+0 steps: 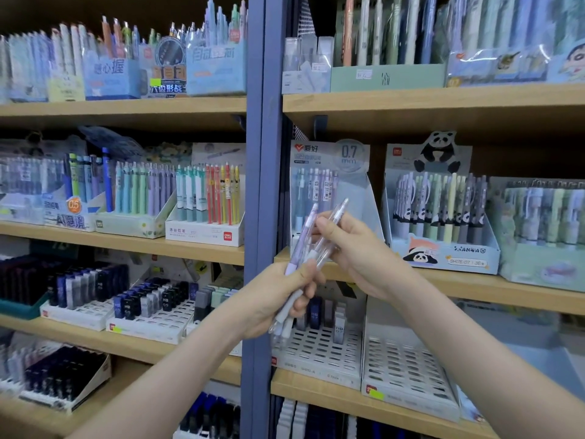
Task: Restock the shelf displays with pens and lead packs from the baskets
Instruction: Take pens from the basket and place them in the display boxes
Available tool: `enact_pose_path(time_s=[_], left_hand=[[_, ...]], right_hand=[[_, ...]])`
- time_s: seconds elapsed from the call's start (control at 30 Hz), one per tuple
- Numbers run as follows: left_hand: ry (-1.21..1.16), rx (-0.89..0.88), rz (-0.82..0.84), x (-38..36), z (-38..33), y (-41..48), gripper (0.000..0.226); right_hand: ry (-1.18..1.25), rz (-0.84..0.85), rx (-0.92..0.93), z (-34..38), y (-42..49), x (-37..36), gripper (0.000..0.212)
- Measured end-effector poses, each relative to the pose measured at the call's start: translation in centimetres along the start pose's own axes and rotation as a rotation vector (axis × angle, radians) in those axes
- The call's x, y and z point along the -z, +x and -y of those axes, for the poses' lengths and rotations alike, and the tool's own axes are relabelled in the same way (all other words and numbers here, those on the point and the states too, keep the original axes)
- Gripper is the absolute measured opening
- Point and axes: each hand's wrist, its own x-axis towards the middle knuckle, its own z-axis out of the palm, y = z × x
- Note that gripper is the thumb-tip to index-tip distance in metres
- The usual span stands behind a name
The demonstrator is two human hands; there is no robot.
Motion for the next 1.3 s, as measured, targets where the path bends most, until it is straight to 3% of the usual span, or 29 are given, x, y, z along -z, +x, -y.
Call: enact_pose_path(time_s=[0.2, 0.37, 0.5, 0.6, 0.73, 0.83, 0.97, 1.13, 1.3], left_hand=[[0.010, -0.014, -0.022, 0.2, -0.4, 0.2, 0.045], [0.025, -0.051, 0.015, 0.7, -1.3, 0.8, 0.040], [0.044, -0.027, 0.119, 1.0, -1.7, 0.7, 0.028], [0.035, -0.029, 0.083, 1.4, -1.9, 0.6, 0.019], [-0.082, -0.129, -0.088, 2.2, -2.2, 1.3, 0.018], [-0.113, -0.200, -0.190, 2.4, -2.5, 2.1, 0.019], [-0.105, -0.253, -0.220, 1.7, -2.5, 2.7, 0.025], [-0.054, -0.270, -0.251, 1.1, -2.4, 3.1, 0.020], [-0.017, -0.280, -0.271, 1.2, -2.4, 3.3, 0.020]], right_hand=[[-0.226, -0.056, 0.023, 0.8, 0.2, 0.4, 0.023], [-0.213, -0.095, 0.066, 1.9, 0.4, 0.9, 0.022], [0.027, -0.150, 0.081, 2.8, 0.8, 2.3, 0.025], [0.253, -0.303, 0.104, 4.0, 1.5, 4.4, 0.024], [0.018, -0.365, 0.144, 4.5, 2.9, 6.5, 0.003], [-0.171, -0.295, 0.090, 4.2, 4.0, 6.7, 0.011], [-0.445, -0.271, 0.112, 2.8, 5.4, 5.8, 0.007], [-0.564, -0.301, 0.132, 1.8, 7.0, 5.4, 0.002], [-0.757, -0.218, 0.076, 1.3, 7.8, 5.2, 0.014]])
